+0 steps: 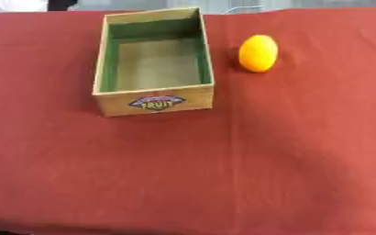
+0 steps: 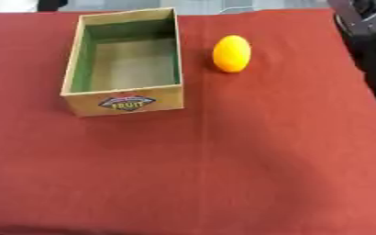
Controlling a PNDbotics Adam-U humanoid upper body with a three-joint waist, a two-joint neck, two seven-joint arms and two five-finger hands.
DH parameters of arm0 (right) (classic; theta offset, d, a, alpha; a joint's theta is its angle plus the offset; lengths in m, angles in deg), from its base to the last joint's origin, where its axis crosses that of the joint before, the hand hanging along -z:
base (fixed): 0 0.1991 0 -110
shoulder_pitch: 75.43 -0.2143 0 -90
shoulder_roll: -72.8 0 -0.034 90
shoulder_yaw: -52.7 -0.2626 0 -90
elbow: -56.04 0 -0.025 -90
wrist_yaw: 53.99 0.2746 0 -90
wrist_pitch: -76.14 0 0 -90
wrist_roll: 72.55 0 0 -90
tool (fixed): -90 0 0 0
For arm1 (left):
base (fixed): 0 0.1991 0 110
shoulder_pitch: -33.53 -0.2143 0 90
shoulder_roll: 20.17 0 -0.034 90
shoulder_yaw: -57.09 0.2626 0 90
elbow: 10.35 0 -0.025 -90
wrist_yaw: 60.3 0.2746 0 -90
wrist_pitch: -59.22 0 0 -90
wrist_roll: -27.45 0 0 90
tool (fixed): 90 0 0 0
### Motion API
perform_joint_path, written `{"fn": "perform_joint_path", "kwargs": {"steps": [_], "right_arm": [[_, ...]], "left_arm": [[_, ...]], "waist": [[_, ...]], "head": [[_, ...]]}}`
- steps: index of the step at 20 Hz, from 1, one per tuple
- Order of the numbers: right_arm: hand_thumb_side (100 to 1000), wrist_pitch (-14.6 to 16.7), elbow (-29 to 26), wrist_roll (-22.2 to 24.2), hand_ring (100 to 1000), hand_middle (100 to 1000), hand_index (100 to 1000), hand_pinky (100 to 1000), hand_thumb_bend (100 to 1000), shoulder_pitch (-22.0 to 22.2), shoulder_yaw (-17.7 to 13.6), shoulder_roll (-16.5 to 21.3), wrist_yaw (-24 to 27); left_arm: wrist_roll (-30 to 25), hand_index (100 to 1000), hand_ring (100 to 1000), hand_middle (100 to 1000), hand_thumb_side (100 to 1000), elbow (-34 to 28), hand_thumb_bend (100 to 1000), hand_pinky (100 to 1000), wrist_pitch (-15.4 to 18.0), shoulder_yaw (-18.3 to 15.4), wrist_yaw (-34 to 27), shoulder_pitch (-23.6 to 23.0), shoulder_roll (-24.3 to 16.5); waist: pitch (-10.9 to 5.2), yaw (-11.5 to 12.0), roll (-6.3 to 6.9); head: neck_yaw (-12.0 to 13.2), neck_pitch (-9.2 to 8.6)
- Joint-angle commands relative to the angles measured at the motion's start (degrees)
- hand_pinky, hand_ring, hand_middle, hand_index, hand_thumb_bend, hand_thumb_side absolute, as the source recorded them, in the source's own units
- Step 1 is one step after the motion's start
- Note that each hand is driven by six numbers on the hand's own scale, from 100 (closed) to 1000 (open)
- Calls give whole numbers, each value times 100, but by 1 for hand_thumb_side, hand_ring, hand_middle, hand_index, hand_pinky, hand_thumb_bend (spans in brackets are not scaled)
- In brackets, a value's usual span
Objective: Pick up objects on the table and place them in the box.
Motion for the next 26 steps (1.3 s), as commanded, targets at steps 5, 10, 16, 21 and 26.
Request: {"fn": "perform_joint_path", "kwargs": {"steps": [5,10,16,21,26], "right_arm": [[745,510,791,839,933,840,1000,880,578,-401,1,-115,-400],[716,791,1266,1194,946,861,1000,887,583,-549,-37,-250,-630],[678,1042,1612,1440,948,872,1000,887,589,-583,-75,-284,-821],[644,1126,1757,1437,951,872,1000,887,584,-534,-104,-230,-933],[608,1236,1848,1612,959,888,1000,892,589,-512,-123,-194,-984]], "left_arm": [[-24,742,572,622,869,-108,112,548,2,-5,-7,43,-160],[-27,741,572,622,869,-108,112,547,-3,-6,-10,38,-161],[-25,741,572,622,869,-108,111,547,-3,-8,-14,34,-160],[-22,741,572,623,869,-108,112,548,-4,-12,-10,29,-162],[-24,741,572,623,869,-108,112,547,-3,-13,-12,26,-161]], "waist": [[-128,-23,7],[-125,-22,16],[-118,-33,15],[-124,-35,14],[-126,-52,12]], "head": [[-19,31],[-21,8],[-5,-53],[20,-105],[28,-122]]}}
